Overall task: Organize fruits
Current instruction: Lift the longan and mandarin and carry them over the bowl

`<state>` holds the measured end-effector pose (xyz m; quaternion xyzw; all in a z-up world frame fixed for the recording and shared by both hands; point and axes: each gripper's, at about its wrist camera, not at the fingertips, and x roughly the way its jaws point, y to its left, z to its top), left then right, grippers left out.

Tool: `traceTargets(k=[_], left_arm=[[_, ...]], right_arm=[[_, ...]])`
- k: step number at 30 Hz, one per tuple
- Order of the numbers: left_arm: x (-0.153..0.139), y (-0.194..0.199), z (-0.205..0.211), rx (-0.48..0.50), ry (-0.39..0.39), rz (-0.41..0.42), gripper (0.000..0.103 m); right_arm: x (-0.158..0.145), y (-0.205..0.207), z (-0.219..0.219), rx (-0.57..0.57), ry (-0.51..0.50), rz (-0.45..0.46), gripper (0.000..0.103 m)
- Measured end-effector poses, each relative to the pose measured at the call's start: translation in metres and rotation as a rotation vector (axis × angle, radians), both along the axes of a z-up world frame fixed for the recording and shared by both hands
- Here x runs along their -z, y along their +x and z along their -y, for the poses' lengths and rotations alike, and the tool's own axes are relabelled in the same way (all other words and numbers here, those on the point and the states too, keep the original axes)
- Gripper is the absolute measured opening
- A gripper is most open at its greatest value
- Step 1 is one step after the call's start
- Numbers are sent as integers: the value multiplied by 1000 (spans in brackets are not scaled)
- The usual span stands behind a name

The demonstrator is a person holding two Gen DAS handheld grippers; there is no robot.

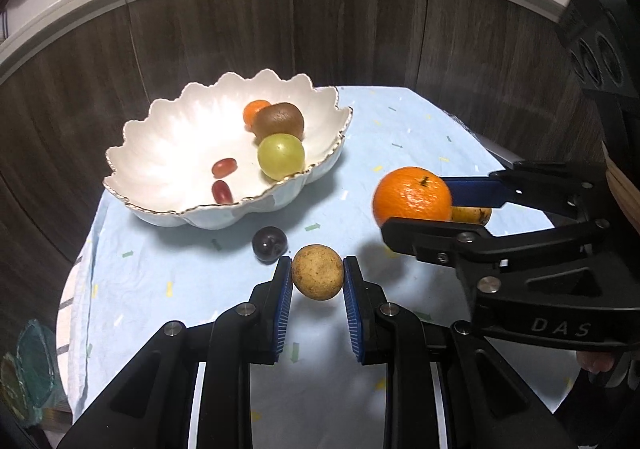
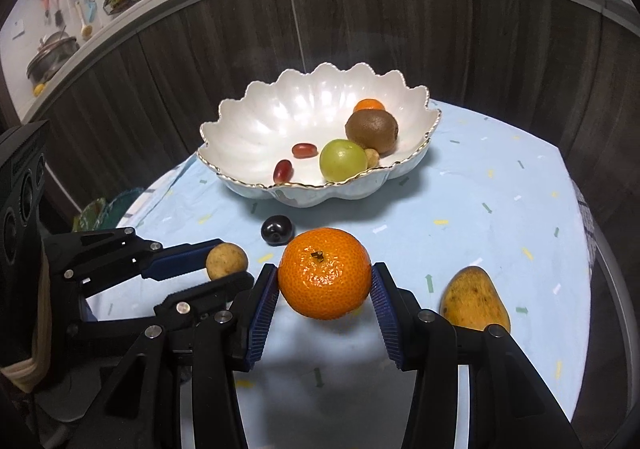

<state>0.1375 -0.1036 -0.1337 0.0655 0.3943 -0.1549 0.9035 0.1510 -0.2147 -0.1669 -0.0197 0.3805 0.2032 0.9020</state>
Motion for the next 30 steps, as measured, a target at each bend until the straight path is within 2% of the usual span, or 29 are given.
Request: traceTargets(k=[18,30], left_arm=[[-23,-10,-26,-49,-20,32,25],[-37,-4,-59,-115,-43,46,25]], right_arm=[[-27,-23,-17,72,21,51,48],[-46,-29,-42,96,10,86,48]])
